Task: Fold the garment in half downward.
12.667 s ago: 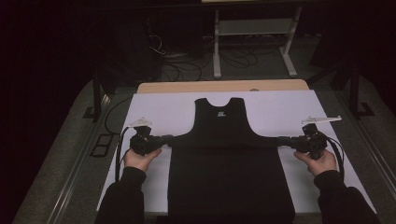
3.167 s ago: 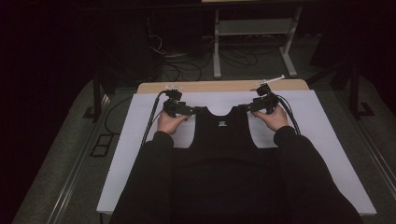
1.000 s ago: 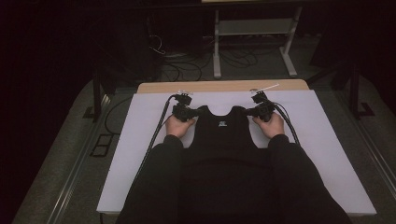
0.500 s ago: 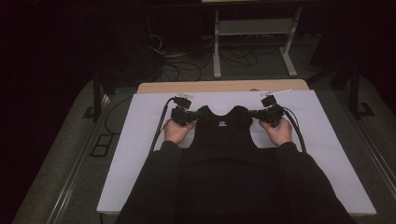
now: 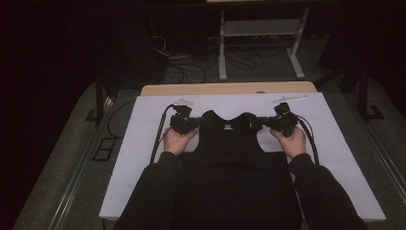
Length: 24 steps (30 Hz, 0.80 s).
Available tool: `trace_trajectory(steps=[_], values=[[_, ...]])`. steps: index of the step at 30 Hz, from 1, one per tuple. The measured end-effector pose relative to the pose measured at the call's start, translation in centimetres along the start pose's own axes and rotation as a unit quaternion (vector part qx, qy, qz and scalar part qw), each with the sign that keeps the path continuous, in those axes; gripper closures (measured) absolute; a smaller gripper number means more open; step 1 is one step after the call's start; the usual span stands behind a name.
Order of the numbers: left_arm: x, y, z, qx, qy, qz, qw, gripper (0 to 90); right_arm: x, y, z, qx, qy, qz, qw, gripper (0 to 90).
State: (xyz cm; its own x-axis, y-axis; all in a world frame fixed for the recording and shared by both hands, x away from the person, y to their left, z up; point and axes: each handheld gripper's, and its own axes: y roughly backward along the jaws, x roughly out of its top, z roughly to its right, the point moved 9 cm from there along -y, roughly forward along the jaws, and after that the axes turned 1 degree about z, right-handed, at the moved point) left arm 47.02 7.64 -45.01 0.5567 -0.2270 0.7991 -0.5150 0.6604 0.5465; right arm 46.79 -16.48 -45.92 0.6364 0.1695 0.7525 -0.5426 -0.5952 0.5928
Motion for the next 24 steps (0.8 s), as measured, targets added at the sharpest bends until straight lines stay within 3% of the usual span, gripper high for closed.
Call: trace_trajectory(steps=[8,13,24], values=[[-0.1,1.8,0.8,0.003,-0.020,0.005,0.9998,87.5,0.2,1.3,-1.1,0.002,0.014,0.008,0.9999,87.2],[-0.5,2.0,1.2,-0.003,-0.012,0.007,0.9999,87.4,0.4,2.0,-1.9,0.006,0.022,0.012,0.9997,87.2],[-0.8,3.0,2.5,-0.012,-0.029,0.007,0.9995,87.4,-0.6,3.3,-2.8,0.007,0.027,0.008,0.9996,87.2]])
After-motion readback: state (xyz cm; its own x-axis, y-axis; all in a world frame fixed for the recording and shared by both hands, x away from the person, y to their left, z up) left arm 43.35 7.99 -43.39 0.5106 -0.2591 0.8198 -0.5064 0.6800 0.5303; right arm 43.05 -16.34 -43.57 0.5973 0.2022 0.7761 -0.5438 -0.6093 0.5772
